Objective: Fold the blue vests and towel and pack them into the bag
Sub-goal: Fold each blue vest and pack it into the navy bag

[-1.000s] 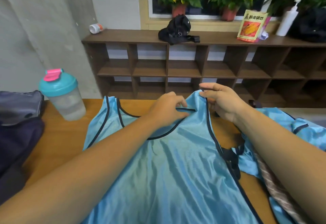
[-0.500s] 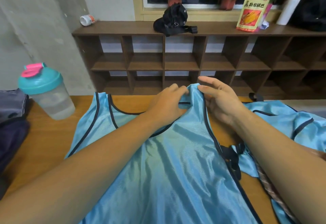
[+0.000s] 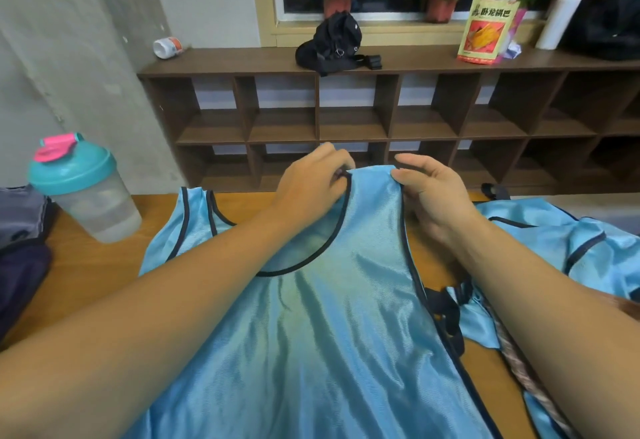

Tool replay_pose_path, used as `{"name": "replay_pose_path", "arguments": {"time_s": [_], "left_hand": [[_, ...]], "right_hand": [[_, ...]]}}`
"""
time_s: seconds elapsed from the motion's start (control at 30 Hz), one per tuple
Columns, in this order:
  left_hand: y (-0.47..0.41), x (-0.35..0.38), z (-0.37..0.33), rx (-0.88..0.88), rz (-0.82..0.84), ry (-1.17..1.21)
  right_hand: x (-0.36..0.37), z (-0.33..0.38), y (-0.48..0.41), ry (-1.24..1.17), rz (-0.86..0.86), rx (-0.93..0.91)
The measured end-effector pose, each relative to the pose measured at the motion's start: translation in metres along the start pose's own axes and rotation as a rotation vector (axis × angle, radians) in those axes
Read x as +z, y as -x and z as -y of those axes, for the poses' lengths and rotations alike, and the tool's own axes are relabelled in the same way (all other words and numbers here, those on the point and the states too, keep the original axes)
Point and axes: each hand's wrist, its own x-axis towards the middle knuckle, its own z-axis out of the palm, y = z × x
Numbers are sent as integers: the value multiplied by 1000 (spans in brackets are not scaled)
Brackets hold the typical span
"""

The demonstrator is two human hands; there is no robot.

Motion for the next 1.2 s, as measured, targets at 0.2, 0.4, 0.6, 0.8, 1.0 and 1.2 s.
{"name": "replay_pose_path", "arguments": {"time_s": [0.2,0.4,0.6,0.8,1.0,1.2], "left_hand": [[-7,-11,27,-317,93,240],[-8,1,29,-573,164,409],[-10,4,26,-699,143,566],[1,-8,17,-632,290,459],[34,-36,17,-505,314,324],[77,-98,36,-486,310,79]], "right_hand": [[5,-5,2,240,-26,-153],[13,-13,7,496,18,-202],[14,-15,9,611,-37,-199],[12,-18,5,702,-95,-227],[16,-10,11,812,-20,-171],[24,8,19,1011,130,-90]]}}
